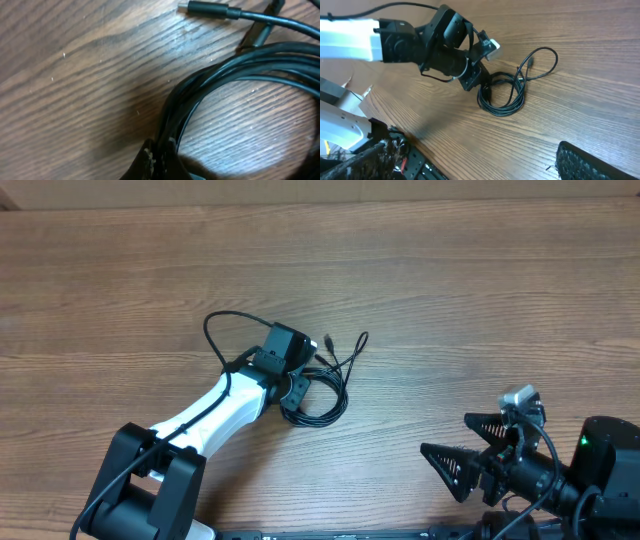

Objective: Untangle cables

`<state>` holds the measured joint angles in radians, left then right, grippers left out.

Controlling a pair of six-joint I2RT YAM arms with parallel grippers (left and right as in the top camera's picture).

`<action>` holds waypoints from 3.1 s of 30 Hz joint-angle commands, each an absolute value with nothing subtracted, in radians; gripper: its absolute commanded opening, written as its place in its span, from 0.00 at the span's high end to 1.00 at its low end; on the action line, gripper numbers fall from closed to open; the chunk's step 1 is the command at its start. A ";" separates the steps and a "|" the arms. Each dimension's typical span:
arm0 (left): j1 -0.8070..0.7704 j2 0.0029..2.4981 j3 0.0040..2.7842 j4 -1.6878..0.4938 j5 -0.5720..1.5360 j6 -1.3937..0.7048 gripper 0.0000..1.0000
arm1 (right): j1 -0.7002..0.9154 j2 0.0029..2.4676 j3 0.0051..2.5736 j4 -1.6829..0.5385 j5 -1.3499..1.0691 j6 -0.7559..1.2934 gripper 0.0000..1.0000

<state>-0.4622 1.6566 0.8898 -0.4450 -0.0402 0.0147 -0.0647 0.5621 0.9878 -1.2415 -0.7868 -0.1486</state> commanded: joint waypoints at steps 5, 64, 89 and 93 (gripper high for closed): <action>-0.457 1.635 1.100 -0.550 0.064 -0.191 0.96 | -0.066 0.562 0.954 -1.170 -0.788 -0.218 0.00; -0.458 1.626 2.164 -1.385 0.455 -0.323 0.96 | 0.278 1.302 0.957 -0.354 -0.894 -0.466 0.00; -0.402 1.578 2.196 -1.406 0.459 -0.336 0.96 | 0.190 1.302 0.957 -0.266 -0.499 -0.167 0.96; -0.398 1.556 2.196 -1.422 0.422 -0.336 0.96 | 0.124 1.302 0.957 -0.260 -0.381 -0.033 0.96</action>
